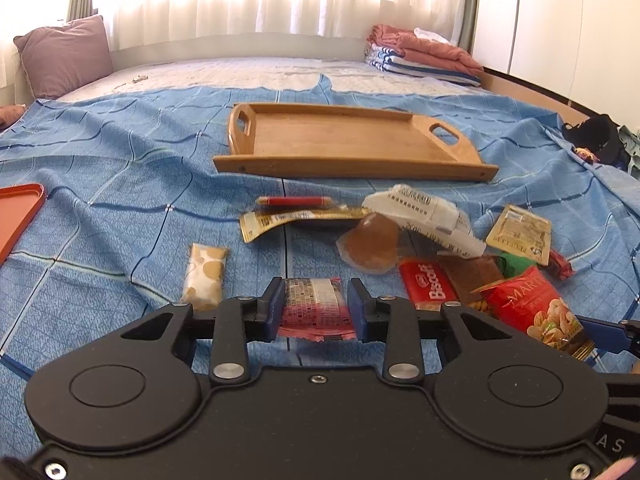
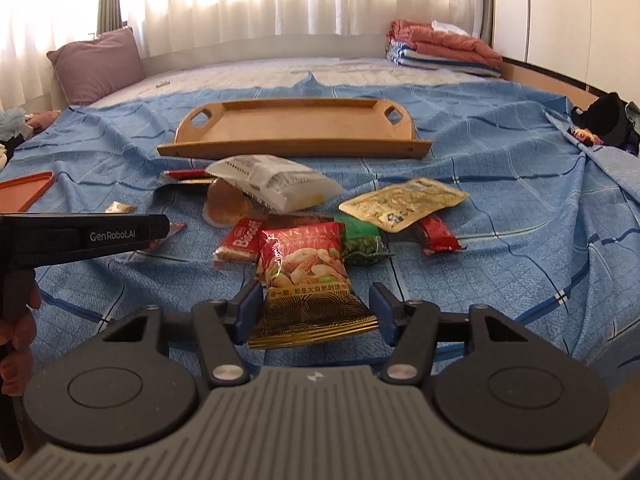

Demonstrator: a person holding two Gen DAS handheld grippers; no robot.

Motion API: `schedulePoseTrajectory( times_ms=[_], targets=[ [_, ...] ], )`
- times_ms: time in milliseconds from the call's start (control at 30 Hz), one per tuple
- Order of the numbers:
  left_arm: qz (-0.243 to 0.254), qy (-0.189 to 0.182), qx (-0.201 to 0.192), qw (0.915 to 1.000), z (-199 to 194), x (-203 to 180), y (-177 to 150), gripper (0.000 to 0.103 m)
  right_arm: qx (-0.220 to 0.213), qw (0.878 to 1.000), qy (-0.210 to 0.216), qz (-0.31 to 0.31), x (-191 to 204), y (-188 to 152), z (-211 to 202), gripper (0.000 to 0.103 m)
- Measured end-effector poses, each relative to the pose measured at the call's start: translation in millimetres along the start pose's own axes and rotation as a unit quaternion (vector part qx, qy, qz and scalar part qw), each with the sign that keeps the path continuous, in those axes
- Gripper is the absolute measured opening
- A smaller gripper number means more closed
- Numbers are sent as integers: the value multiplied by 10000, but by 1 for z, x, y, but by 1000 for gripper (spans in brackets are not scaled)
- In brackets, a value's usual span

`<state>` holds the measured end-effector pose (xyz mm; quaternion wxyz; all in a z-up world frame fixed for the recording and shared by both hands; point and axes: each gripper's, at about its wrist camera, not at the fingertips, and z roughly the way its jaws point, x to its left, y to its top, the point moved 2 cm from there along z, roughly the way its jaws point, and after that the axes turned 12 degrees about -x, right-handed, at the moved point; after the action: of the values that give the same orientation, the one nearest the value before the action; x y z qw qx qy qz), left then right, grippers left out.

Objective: Organize snacks

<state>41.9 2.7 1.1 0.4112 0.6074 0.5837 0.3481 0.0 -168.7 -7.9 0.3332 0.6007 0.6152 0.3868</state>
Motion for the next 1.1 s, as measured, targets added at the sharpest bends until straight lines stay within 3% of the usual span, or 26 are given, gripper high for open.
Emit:
schedulePoseTrajectory(
  times_ms=[133, 233, 333, 433, 467, 500, 833, 1100],
  targets=[
    [12, -12, 79, 10000, -1, 2, -6, 33, 342, 9994, -5, -77, 0, 5, 5, 87],
    [98, 15, 87, 9999, -1, 0, -7, 35, 308, 9994, 1, -184, -1, 14, 4, 89],
    [165, 130, 200, 9996, 3, -1, -8, 44, 468, 9982, 157, -352, -1, 21, 10, 89],
    [107, 93, 330, 9994, 9, 0, -10, 44, 769, 9956, 333, -428, 1, 19, 20, 74],
    [124, 57, 336, 9993, 10, 0, -10, 39, 865, 9947, 399, -383, 0, 18, 22, 58],
    [108, -2, 335, 9994, 9, 1, -8, 35, 861, 9948, 439, -321, -1, 18, 22, 53],
    [58, -281, -10, 9996, -14, -6, 16, 31, 550, 9960, 708, -41, -10, 48, 6, 49],
    [-113, -524, -370, 9979, -3, -4, 72, 31, 294, 9957, 765, 436, -30, 102, 32, 49]
  ],
)
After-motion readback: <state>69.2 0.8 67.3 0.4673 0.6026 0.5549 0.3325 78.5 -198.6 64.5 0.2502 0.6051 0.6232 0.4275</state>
